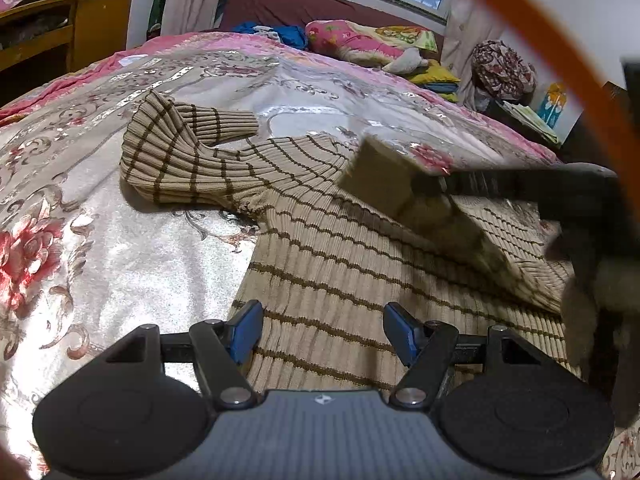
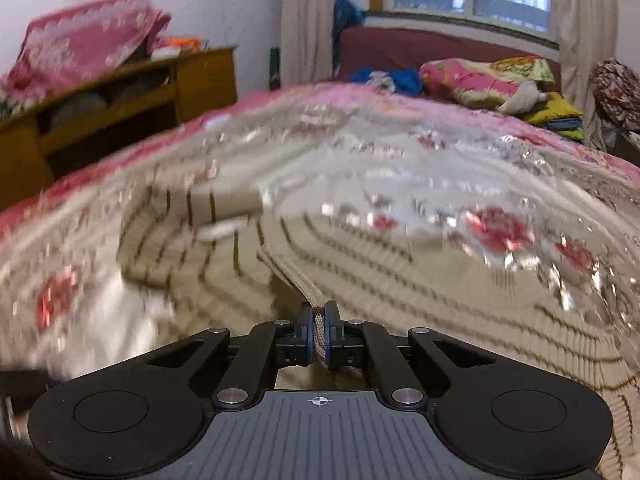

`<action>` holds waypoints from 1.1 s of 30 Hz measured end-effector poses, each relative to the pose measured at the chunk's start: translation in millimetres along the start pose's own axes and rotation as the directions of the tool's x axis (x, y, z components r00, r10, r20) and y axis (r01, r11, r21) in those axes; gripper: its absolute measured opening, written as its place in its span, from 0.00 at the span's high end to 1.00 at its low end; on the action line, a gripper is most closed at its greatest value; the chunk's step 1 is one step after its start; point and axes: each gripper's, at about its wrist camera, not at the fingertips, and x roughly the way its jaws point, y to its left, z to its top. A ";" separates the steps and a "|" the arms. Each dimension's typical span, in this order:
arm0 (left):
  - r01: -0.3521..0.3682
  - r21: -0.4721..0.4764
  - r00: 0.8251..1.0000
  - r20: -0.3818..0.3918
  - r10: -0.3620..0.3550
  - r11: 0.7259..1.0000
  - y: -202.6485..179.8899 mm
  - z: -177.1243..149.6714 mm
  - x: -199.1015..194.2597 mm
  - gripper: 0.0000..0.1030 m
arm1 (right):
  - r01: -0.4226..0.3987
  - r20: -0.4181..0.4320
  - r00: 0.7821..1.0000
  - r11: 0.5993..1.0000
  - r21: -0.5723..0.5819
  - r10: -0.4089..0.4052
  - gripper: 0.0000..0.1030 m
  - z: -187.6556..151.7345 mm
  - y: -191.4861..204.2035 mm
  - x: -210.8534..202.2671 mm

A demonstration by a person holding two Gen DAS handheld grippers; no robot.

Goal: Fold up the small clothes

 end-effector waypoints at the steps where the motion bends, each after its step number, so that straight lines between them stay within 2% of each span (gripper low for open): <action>1: 0.001 -0.001 1.000 0.003 -0.001 1.000 0.5 0.2 -0.6 0.31 | -0.004 0.012 1.000 1.000 0.015 0.003 0.96 6.2 0.5 2.0; 3: 0.002 -0.006 1.000 0.006 -0.002 1.000 1.6 0.8 -0.9 0.31 | -0.012 0.017 1.000 1.000 0.025 0.012 0.96 10.4 2.8 6.7; 6: 0.003 -0.014 1.000 0.006 -0.003 1.000 3.9 1.8 -0.8 0.31 | -0.044 -0.034 0.998 0.999 0.010 0.045 0.94 0.6 9.3 18.3; 10: 0.000 -0.020 1.000 0.014 0.000 1.000 6.4 2.5 -2.9 0.31 | -0.142 -0.129 0.981 0.989 0.036 0.146 0.88 -22.0 8.5 27.8; 12: -0.002 -0.024 1.000 0.014 0.002 1.000 7.7 2.8 -2.4 0.31 | -0.153 -0.124 0.980 0.988 0.033 0.156 0.87 -26.0 6.3 23.4; 16: -0.006 -0.026 1.000 0.013 0.007 1.000 8.4 2.7 0.0 0.31 | -0.169 -0.089 0.981 0.984 0.060 0.174 0.74 -19.6 -5.4 6.4; 20: -0.009 -0.020 1.000 0.022 0.009 1.000 8.3 2.9 1.1 0.31 | -0.146 -0.057 0.987 0.987 0.065 0.150 0.74 -19.4 -19.1 -7.3; 26: -0.024 0.005 0.999 0.049 0.024 1.000 5.7 2.8 5.3 0.31 | -0.031 -0.131 0.990 0.995 0.096 0.044 0.74 -41.5 -44.9 0.4; 29: -0.037 0.022 0.998 0.058 0.036 0.999 2.3 2.8 6.8 0.31 | -0.037 -0.117 0.992 0.992 0.124 0.052 0.74 -46.3 -51.7 -9.1; 33: -0.045 -0.005 0.997 0.056 0.045 0.999 0.2 5.5 9.5 0.31 | -0.032 -0.095 0.995 0.993 0.112 0.043 0.74 -49.7 -55.8 -21.9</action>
